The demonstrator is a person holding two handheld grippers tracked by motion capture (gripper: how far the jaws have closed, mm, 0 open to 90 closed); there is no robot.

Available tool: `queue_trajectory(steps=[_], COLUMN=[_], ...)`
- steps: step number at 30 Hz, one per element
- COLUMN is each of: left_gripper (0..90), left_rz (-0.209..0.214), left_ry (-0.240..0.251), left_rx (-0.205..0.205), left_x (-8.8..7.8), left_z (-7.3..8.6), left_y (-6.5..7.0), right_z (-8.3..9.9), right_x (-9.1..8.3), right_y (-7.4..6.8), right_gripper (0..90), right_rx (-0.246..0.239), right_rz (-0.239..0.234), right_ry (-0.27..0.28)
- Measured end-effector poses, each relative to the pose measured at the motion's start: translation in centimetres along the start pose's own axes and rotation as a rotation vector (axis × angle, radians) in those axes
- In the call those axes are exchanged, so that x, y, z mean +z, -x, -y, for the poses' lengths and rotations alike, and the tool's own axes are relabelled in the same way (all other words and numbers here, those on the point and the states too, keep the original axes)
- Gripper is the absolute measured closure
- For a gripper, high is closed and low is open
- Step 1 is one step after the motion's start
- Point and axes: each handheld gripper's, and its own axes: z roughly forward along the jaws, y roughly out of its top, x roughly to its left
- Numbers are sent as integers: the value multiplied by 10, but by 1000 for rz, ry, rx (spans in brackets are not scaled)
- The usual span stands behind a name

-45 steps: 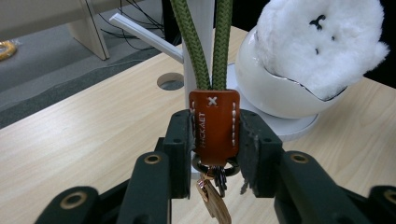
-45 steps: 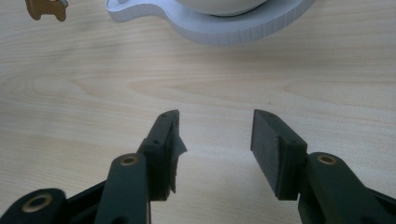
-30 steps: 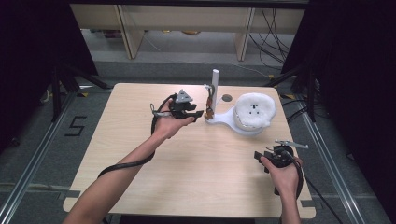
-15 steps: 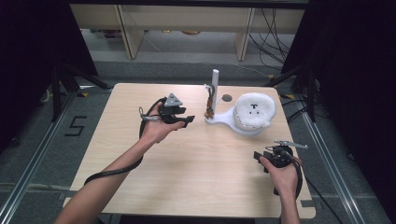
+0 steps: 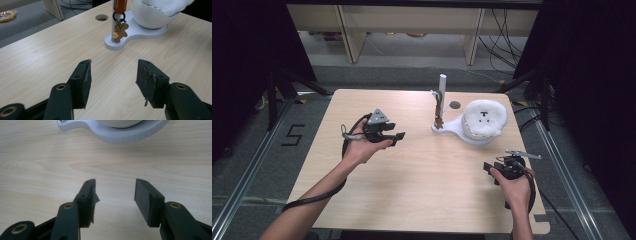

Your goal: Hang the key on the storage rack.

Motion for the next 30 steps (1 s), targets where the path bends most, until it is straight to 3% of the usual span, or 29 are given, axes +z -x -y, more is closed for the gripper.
queue_trajectory(steps=[2,3,4,5,9,12,15,17,30], left_gripper=[450,450,449,449,447,446,445,445,438], left_rz=[-4,-10,-5,-15,-24,-26,-42,-50,-93], left_ry=[-7,0,-4,2,7,18,19,27,67], left_rx=[8,-7,8,-9,-9,-30,-39,-45,-51], left_x=[-6,-8,-11,-14,-25,-32,-40,-45,-74], left_z=[4,6,8,10,20,30,37,40,69], left_y=[-2,-2,-4,-3,-6,-7,-9,-11,-11], right_z=[1,1,1,1,0,1,0,0,0], right_x=[3,2,2,2,1,2,2,2,1], right_y=[0,-4,-5,-3,-5,-3,-4,-2,-2], right_gripper=[525,526,526,525,525,524,524,524,522], right_rx=[-5,41,45,24,48,22,33,-10,-18], right_rz=[13,-2,-4,0,-5,3,2,9,-5], right_ry=[7,-3,-6,1,-4,2,3,10,11])
